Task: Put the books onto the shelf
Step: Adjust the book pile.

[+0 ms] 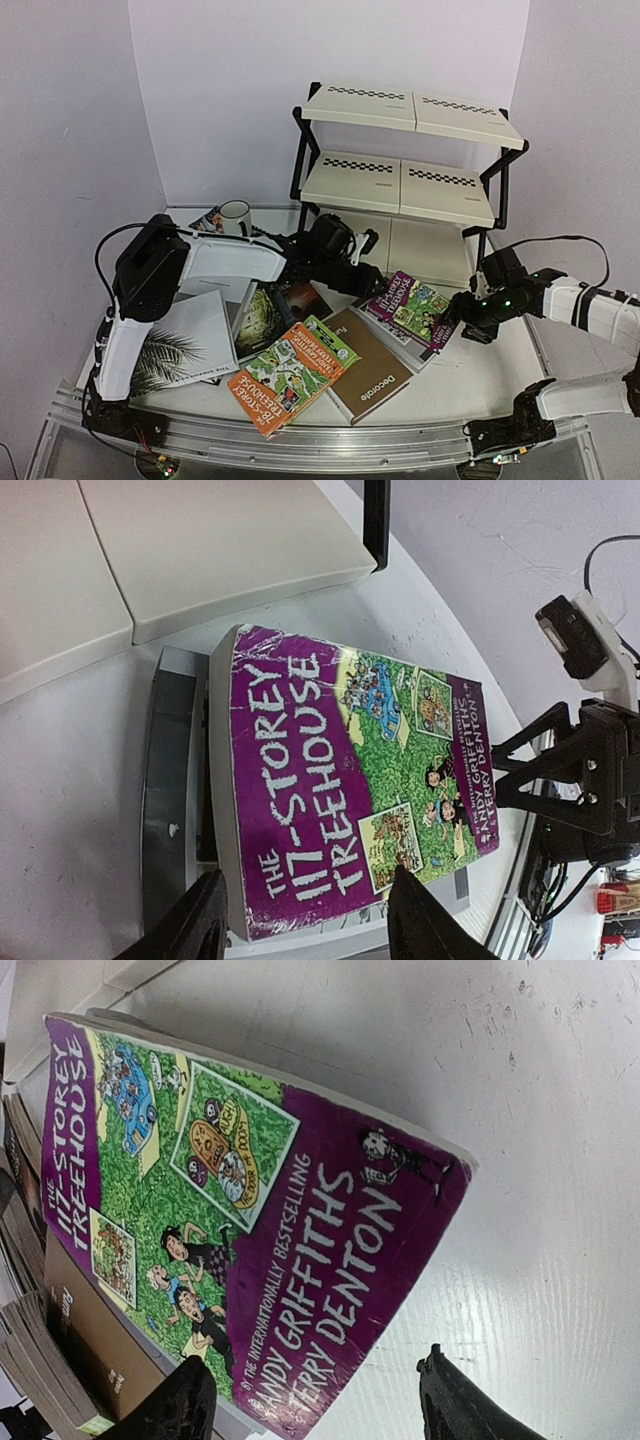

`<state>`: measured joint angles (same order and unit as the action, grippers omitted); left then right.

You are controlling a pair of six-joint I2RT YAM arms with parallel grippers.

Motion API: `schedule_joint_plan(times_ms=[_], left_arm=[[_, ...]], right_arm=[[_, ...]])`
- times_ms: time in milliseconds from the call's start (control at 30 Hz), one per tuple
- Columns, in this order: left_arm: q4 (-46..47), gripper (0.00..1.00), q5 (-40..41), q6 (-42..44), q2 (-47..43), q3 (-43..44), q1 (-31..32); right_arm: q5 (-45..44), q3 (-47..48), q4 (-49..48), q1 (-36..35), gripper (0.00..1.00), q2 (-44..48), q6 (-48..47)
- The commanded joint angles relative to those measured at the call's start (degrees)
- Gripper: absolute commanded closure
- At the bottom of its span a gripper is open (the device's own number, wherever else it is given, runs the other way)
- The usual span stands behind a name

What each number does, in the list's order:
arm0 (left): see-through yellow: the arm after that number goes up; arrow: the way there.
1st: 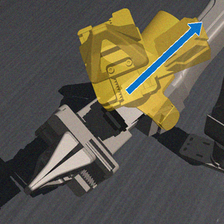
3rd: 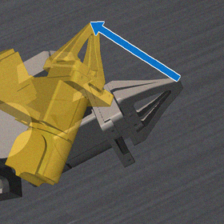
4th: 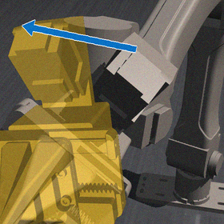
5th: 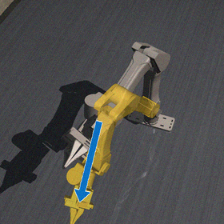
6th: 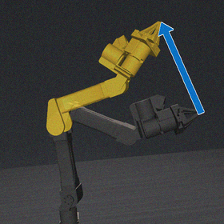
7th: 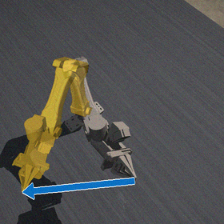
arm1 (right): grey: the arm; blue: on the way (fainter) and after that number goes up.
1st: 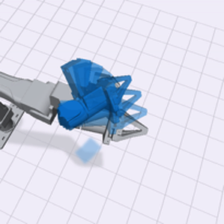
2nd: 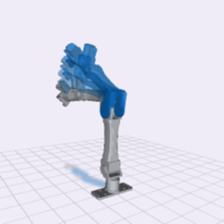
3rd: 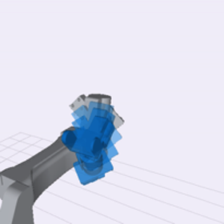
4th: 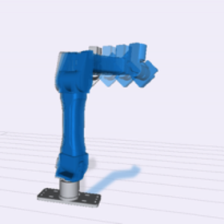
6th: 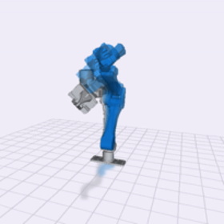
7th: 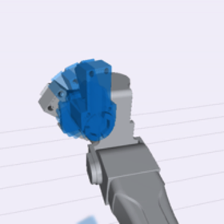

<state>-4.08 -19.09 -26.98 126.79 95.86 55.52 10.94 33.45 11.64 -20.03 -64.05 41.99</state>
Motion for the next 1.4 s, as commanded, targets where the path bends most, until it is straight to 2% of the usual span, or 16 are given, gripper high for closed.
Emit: schedule_joint_plan(times_ms=[0, 233, 333, 600, 700, 833, 1200, 1367], left_arm=[[-0.90, 0.45, -1.03, 1.11, 3.93, 5.43, -0.34], [-1.48, 0.45, -2.38, -0.66, 6.33, 6.58, -0.41], [-1.43, 0.45, -4.64, -1.24, 6.62, 6.57, -0.34], [-1.46, 0.65, -9.27, -2.18, 3.77, 2.42, -0.31], [-1.45, 0.67, -10.24, -3.02, 2.06, 0.34, -0.24], [-1.39, 0.70, -10.94, -3.97, -0.48, -2.49, 0.09], [-1.02, 0.70, -12.77, -5.82, -3.53, -5.39, 1.08], [-1.01, 0.68, -10.81, -6.62, -4.09, -5.60, 1.10]], right_arm=[[-1.20, 0.66, 2.27, -0.32, 0.33, 0.10, 0.63], [-0.61, 1.70, 1.43, -0.33, 0.40, -2.50, 0.63], [-0.28, 1.80, 0.81, -0.35, 0.47, -2.92, 0.60], [2.69, 4.15, -0.95, -0.35, 0.60, -6.10, -0.47], [3.17, 5.28, -1.02, -0.34, 0.60, -7.32, -1.02], [2.28, 6.06, 0.19, -0.33, 0.53, -7.60, -2.16], [-3.67, 8.73, 9.04, -0.32, 0.30, -7.32, -11.01], [-8.43, 10.79, 14.18, -0.40, 0.17, -2.21, -17.00]])
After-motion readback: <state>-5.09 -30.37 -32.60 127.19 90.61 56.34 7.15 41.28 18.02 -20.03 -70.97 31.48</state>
